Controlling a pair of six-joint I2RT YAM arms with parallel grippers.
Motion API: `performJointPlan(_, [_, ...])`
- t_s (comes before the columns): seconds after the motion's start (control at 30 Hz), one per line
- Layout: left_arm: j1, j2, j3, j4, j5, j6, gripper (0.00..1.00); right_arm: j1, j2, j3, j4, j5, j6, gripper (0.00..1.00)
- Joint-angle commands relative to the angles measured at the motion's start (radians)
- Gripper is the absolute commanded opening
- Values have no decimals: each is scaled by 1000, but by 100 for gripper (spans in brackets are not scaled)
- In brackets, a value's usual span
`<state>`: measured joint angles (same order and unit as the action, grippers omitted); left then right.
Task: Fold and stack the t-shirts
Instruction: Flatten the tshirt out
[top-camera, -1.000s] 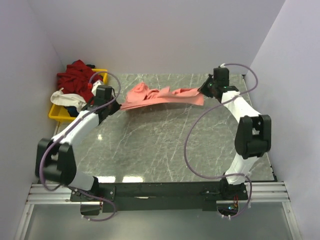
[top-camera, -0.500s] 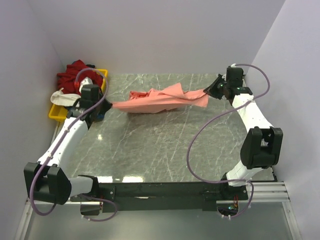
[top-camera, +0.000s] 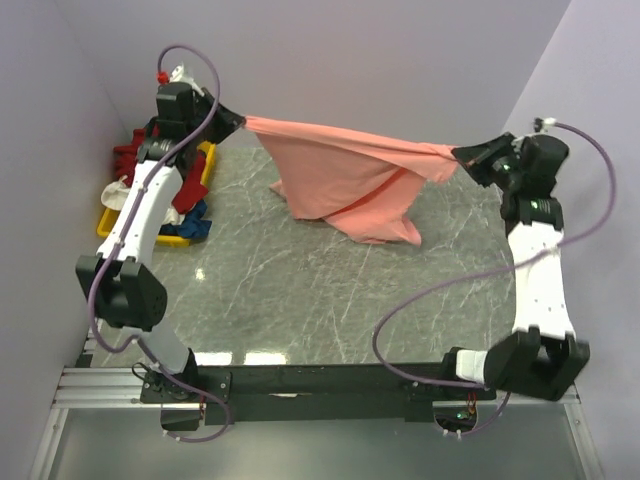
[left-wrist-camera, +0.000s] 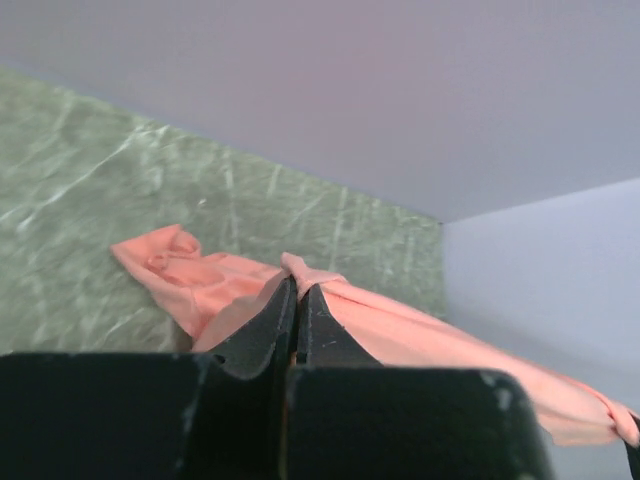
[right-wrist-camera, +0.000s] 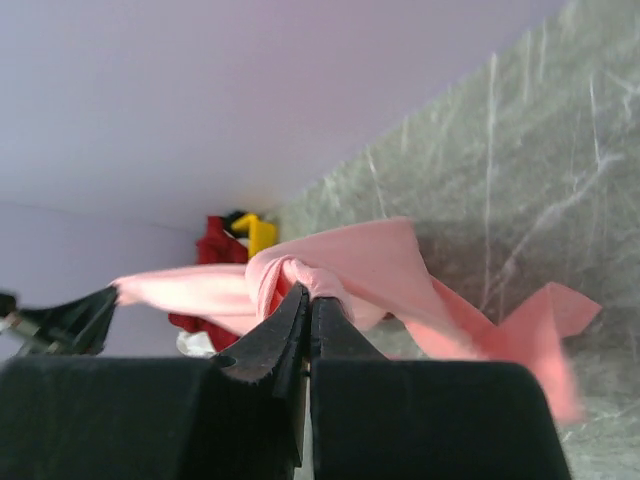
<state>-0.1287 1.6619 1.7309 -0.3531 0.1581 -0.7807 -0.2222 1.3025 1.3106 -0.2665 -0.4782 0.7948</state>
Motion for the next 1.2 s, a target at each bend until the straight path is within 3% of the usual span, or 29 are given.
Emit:
performJointPlan(0.0, [26,38,151,54,34,3,0,-40,-179,-71,110,38,67,0])
performJointPlan(0.1, [38,55,222,23,-18,26,0,4,-334,-231,239,27,145,0])
performJointPlan(0.2, [113,49,184,22,3,-17,0,205,-443,-339,251,140,120,0])
performJointPlan(0.23, [129,42,126,44,23,-34,0,357,-460,-371,265,208,119,0])
performJointPlan(0.3, [219,33,67,57,55,-67,0,505,-500,-498,332,265,141,0])
performJointPlan(0.33, [239,33,17,63,61,-71,0,652,-505,-543,399,312,145,0])
performJointPlan(0.43, [300,30,-71,63,61,-72,0,883,-461,-680,517,498,138,0])
performJointPlan(0.47, [310,32,-89,60,60,-68,0,1011,-403,-724,554,556,132,0])
performJointPlan(0.57, [337,35,-140,48,51,-48,3,1150,-220,-714,668,567,113,7])
performJointPlan(0.6, [340,30,-151,42,44,-34,14,1167,-169,-690,681,511,89,10])
performJointPlan(0.67, [339,9,-172,37,35,-22,27,1190,-58,-605,653,483,63,27])
performJointPlan(0.7, [337,-5,-183,37,35,-12,42,1198,-37,-585,638,445,43,31])
performJointPlan(0.73, [339,-37,-206,34,34,-9,45,1198,-25,-571,603,449,35,41])
performJointPlan(0.8, [327,-76,-244,20,5,14,53,1193,-32,-544,547,476,3,48])
performJointPlan(0.9, [281,-151,-284,-42,-86,52,55,1173,-78,-507,390,573,-48,57])
performJointPlan(0.97, [214,-221,-356,-69,-146,58,55,1094,-120,-498,296,595,-60,59])
performJointPlan(1.17, [-4,-450,-690,-64,-359,-38,44,670,-160,-516,155,481,-97,59])
